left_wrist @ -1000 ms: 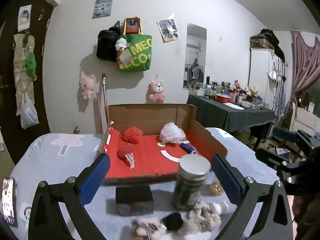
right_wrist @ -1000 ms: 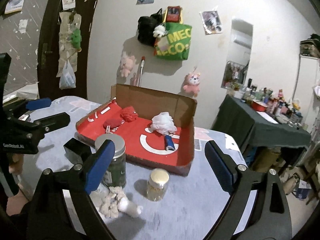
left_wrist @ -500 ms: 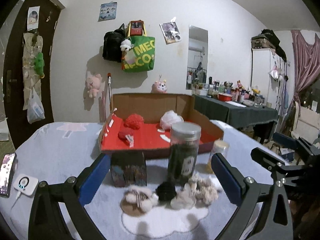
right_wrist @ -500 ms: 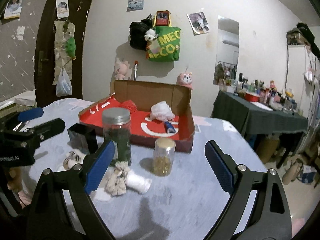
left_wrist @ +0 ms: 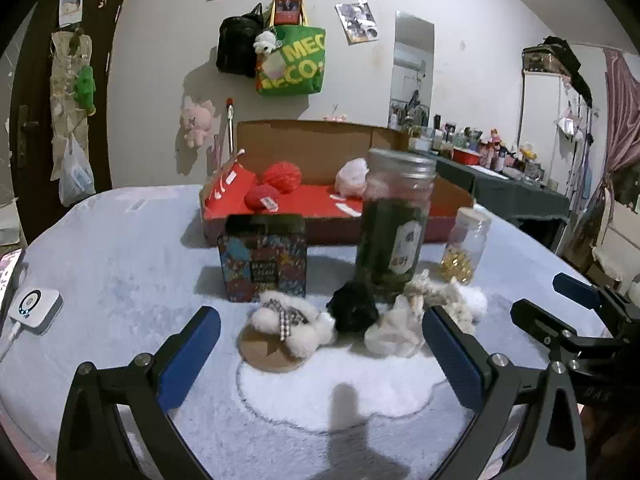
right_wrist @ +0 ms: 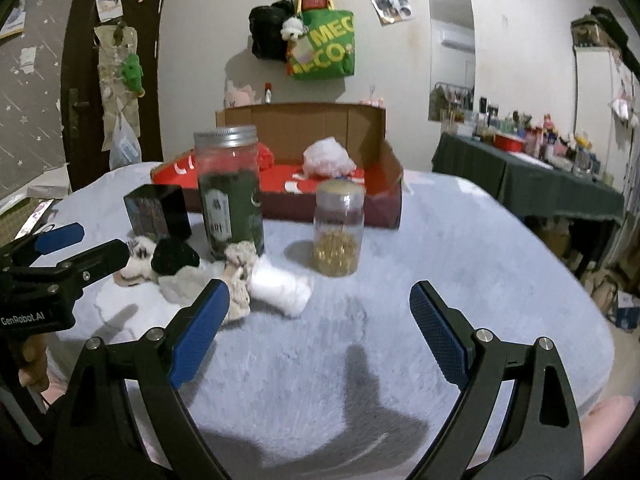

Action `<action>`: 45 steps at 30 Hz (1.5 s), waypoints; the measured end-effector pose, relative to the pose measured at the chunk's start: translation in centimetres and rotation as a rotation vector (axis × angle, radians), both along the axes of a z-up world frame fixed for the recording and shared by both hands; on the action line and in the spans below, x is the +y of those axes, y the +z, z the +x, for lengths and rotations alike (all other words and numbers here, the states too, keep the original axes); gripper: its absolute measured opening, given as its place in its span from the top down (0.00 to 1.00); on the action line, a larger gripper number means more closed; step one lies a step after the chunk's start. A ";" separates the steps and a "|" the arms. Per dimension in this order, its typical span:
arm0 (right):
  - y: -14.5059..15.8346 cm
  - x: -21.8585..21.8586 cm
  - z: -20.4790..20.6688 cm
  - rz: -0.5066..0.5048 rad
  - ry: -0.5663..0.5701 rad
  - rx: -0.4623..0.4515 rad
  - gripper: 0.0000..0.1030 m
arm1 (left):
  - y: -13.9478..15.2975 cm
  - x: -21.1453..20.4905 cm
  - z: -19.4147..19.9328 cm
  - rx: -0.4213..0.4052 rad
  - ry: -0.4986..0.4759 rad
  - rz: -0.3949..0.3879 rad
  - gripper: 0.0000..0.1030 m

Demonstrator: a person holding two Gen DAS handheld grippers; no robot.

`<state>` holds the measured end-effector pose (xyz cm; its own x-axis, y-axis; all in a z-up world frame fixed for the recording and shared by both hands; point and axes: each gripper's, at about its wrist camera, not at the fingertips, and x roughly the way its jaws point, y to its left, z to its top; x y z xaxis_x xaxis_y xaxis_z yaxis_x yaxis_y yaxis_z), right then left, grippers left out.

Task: Organize soft objects
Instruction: 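Move both tools toward the white plush bunny and white cotton roll, then grasp the white plush bunny with the left tool while the right tool grasps the white cotton roll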

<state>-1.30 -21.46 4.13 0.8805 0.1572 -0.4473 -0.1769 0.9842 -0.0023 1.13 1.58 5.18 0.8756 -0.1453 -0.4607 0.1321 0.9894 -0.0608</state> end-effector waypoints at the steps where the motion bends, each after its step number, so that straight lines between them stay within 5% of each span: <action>1: -0.2 -0.1 0.1 0.004 0.001 0.008 0.10 | -0.2 0.0 0.1 0.005 0.003 0.001 0.00; 21: -1.8 -0.5 3.4 0.075 0.044 0.131 0.10 | -1.2 2.2 3.7 0.134 -0.011 0.028 0.00; 35: -1.5 -0.8 7.0 0.169 0.129 0.232 0.12 | -1.1 2.3 6.0 0.215 -0.105 0.073 0.10; 41: -1.9 -0.9 8.1 0.222 0.178 0.288 0.31 | -1.4 2.3 6.9 0.247 -0.154 0.069 0.25; 45: -2.5 -0.9 8.8 0.250 0.213 0.341 0.61 | -1.6 2.2 7.0 0.265 -0.216 0.031 0.44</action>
<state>7.52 -22.34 1.60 0.6261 0.4582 -0.6309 -0.3249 0.8888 0.3231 8.18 3.79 3.60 0.6753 -0.2969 -0.6752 0.3225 0.9421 -0.0918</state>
